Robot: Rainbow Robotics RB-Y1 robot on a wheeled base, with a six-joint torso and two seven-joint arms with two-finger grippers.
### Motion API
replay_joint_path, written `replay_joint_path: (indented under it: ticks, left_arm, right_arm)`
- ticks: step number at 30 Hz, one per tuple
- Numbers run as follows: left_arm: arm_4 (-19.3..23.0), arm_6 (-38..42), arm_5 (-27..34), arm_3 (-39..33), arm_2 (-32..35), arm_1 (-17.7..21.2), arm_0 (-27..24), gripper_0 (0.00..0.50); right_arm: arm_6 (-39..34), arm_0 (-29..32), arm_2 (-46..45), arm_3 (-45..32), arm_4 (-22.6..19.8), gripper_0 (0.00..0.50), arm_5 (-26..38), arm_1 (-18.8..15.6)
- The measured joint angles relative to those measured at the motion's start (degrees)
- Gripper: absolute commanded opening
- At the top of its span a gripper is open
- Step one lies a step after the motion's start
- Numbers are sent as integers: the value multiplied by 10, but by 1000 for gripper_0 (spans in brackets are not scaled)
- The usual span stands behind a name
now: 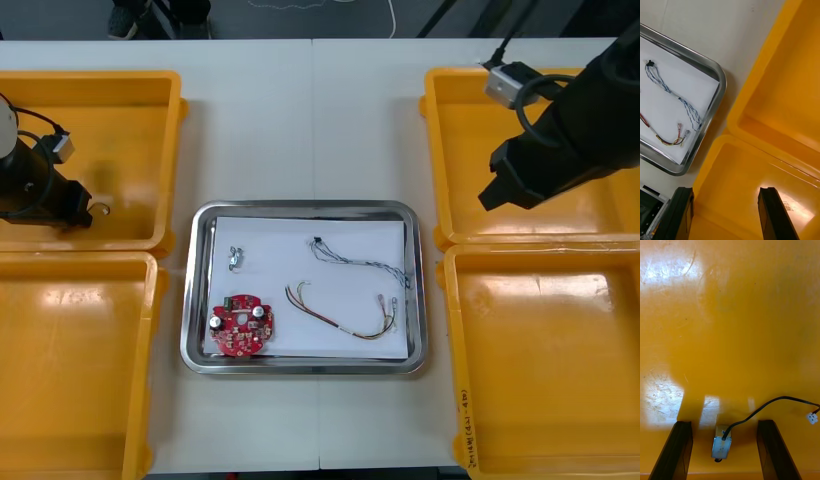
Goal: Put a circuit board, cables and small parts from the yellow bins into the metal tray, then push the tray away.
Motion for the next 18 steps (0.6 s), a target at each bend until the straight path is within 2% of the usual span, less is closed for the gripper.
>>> replay_joint_path:
  ticks: [2,4,6,7,8,18]
  left_arm:
    - [-1,0,0,0,0,0,0,500]
    - [-3,0,-1,0,0,0,0,387]
    - [-3,0,-1,0,0,-1,0,58]
    - [-3,0,-1,0,0,-1,0,17]
    - [-3,0,-1,0,0,-1,0,0]
    - [-11,0,-1,0,1,-1,0,0]
  right_arm:
    - [0,16,-16,0,-2,500,0,-5]
    - [0,31,-31,0,-3,500,0,-9]
    - [0,47,-47,0,-3,500,0,-13]
    - [0,54,-53,0,-4,500,0,-15]
    - [0,61,-59,0,-5,500,0,-17]
    - [-1,119,-76,-2,-10,500,0,-55]
